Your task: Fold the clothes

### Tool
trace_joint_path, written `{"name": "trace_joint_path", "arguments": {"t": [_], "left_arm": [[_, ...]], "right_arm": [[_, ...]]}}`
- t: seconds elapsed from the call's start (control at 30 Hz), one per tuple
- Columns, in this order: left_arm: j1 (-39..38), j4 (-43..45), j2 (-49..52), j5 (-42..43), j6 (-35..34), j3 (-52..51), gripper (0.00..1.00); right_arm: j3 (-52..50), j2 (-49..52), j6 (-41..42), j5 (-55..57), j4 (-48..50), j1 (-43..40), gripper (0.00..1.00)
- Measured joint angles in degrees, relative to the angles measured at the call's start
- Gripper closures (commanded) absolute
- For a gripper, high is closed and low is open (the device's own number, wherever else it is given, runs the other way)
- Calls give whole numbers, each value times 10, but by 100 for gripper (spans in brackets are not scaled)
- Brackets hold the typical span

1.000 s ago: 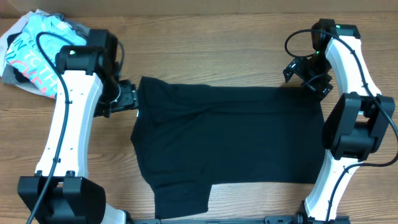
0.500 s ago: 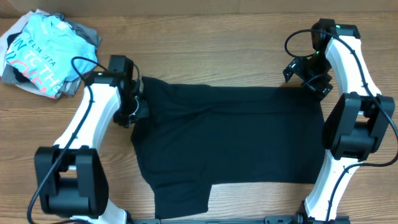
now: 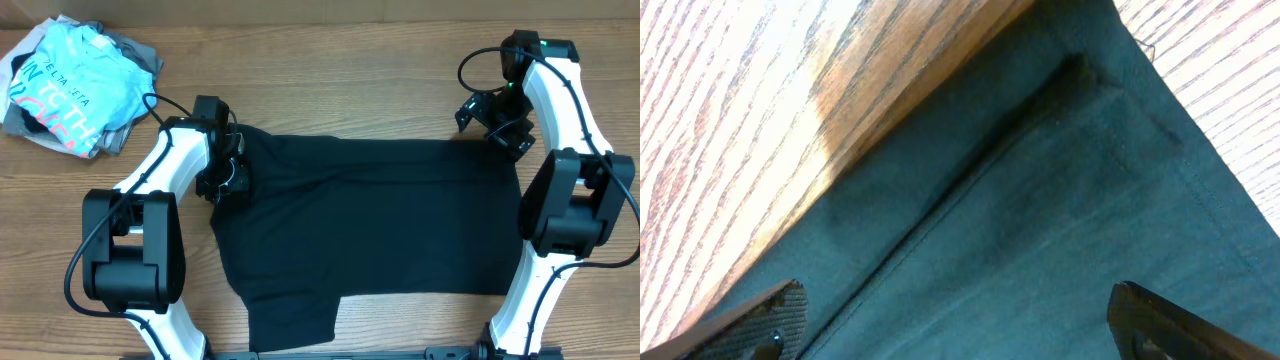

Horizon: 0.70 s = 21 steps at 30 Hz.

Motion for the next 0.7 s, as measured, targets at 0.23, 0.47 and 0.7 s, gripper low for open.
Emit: {"name": "trace_joint_path", "arguments": {"t": [0.23, 0.47, 0.7], "left_arm": [[0, 3, 0, 1, 14, 0, 58], [0, 31, 0, 22, 17, 0, 63], [0, 30, 0, 34, 17, 0, 68]], "right_arm": [[0, 0, 0, 0, 9, 0, 0], [0, 0, 0, 0, 9, 0, 0], [0, 0, 0, 0, 9, 0, 0]]}}
